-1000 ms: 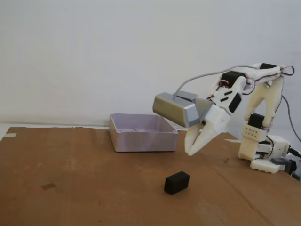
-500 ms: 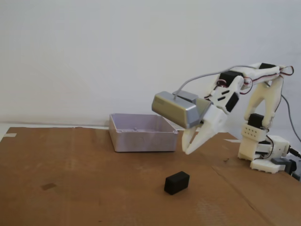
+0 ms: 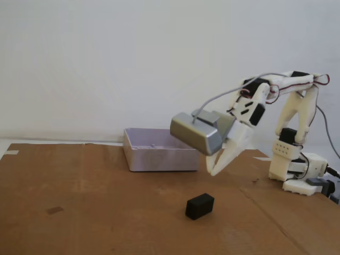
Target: Grasp a block and put it in the box.
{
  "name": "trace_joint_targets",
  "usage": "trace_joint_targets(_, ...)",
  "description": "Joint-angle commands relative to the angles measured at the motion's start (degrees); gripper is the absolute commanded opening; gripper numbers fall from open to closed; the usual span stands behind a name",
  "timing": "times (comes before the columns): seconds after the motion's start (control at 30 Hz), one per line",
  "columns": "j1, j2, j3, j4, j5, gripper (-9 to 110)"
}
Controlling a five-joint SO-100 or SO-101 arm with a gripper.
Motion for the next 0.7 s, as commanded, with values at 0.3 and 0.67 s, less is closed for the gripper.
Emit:
trace_joint_targets(0.3,0.09,-5.89,-14.68,0.0,-0.18,0)
trace_joint_targets(0.67,-0.09,-6.06,-14.94,0.0,-0.18,7)
